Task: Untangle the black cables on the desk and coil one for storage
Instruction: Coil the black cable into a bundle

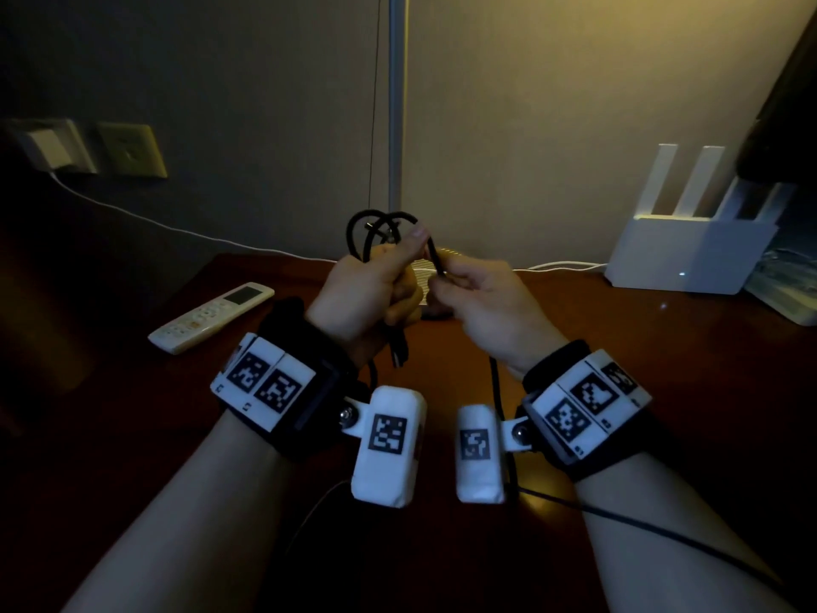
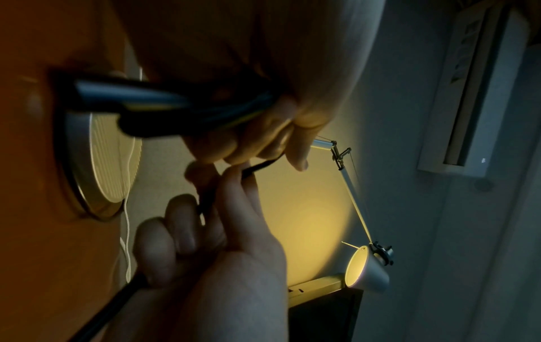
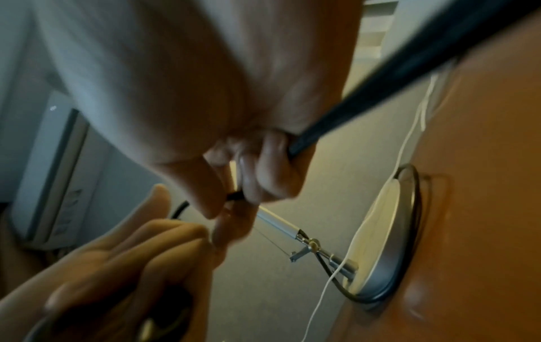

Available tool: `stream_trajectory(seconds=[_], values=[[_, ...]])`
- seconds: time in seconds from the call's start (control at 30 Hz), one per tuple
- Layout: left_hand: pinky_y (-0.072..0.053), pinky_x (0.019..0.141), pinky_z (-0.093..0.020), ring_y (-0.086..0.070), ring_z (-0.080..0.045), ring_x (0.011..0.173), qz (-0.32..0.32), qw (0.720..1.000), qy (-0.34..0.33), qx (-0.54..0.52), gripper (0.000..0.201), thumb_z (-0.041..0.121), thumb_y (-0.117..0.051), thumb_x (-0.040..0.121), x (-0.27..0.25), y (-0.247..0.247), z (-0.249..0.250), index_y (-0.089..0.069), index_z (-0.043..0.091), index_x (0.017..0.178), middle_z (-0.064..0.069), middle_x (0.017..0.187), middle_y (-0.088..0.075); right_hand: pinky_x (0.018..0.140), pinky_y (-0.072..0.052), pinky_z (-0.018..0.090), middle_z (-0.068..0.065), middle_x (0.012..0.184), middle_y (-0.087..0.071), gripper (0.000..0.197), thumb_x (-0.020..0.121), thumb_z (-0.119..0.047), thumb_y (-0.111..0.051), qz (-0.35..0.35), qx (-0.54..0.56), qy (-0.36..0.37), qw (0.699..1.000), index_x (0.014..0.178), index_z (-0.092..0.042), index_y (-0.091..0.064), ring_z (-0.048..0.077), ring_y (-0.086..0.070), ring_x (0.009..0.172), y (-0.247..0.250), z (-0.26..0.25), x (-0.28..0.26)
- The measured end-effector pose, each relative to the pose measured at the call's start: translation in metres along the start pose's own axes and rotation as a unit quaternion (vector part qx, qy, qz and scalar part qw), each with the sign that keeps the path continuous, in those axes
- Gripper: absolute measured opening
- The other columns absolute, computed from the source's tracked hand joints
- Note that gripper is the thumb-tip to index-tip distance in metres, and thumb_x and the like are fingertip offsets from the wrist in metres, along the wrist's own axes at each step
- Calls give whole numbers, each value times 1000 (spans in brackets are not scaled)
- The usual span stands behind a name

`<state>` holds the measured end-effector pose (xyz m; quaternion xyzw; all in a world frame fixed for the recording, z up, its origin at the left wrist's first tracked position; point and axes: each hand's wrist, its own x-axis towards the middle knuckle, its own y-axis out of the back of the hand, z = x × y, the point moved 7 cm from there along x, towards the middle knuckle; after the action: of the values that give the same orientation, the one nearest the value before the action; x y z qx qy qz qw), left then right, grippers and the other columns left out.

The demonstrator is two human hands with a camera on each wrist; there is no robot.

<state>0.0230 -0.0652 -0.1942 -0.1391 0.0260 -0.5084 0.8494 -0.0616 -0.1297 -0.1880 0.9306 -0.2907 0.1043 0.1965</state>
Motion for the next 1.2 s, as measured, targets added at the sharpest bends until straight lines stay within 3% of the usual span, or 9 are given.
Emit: stream_trajectory(seconds=[0.27,0.4,0.47,0.6,0.67,0.83,1.0,1.1,1.2], values=[[-25,38,-22,-27,-10,35,42,998,48,-5,29,31,-57,94,8,18,-17,-47,18,70,1,51,-29,62,-40,11,-1,109,-58,63,95,5,-43,-167,-114,-16,979,147,-26,-26,-11,-51,67,-28,7,-3],[-22,38,-20,-26,-8,35,41,998,42,17,21,30,-55,94,8,20,-15,-59,12,103,4,50,-29,60,-41,28,9,100,-61,41,94,4,-41,-170,-149,-30,974,127,-20,-49,3,-48,60,-30,15,-3],[-21,39,-20,-25,-7,35,41,998,37,29,22,30,-51,97,9,20,-15,-62,11,101,4,49,-28,60,-43,27,6,101,-63,39,94,5,-40,-171,-150,-27,973,125,-16,-51,-1,-52,62,-32,13,-4],[-26,39,-18,-31,-5,34,104,995,5,-1,22,31,-53,96,13,33,-9,-64,15,85,8,44,-34,71,-56,32,7,113,-69,37,99,-3,-43,-181,-104,-49,977,133,-18,-46,27,-67,93,-32,13,-6],[-31,41,-18,-38,-4,38,160,987,-1,-9,20,33,-55,94,12,47,-5,-64,16,88,11,45,-42,75,-57,30,5,106,-73,34,100,-11,-46,-182,-69,-95,976,134,-18,-46,20,-69,94,-30,20,-8],[-50,68,-31,-55,-13,62,267,963,-4,31,30,45,-67,83,12,67,-3,-68,15,90,8,51,-57,64,-57,40,8,78,-68,23,100,-7,-47,-129,-7,-93,987,122,-9,-56,19,-61,66,-28,23,-5],[-49,88,-44,-66,-22,84,210,977,-29,-36,24,31,-52,97,14,49,-1,-61,14,83,-3,73,-68,53,-42,34,15,77,-65,23,100,-7,-45,-122,-40,-40,991,117,-12,-60,27,-48,63,-39,21,-4],[-53,80,-46,-67,-24,74,206,974,-39,-83,23,28,-43,101,12,46,2,-51,13,85,-1,60,-60,63,-44,40,6,93,-70,27,97,-6,-51,-133,-28,-60,989,121,-17,-52,36,-57,72,-42,21,-5],[-53,50,-29,-49,-11,42,264,957,-40,-116,26,29,-46,100,8,59,6,-51,13,80,2,51,-46,81,-54,37,13,115,-66,46,90,-3,-62,-189,-12,-116,975,129,-12,-39,29,-65,99,-47,29,-8]])
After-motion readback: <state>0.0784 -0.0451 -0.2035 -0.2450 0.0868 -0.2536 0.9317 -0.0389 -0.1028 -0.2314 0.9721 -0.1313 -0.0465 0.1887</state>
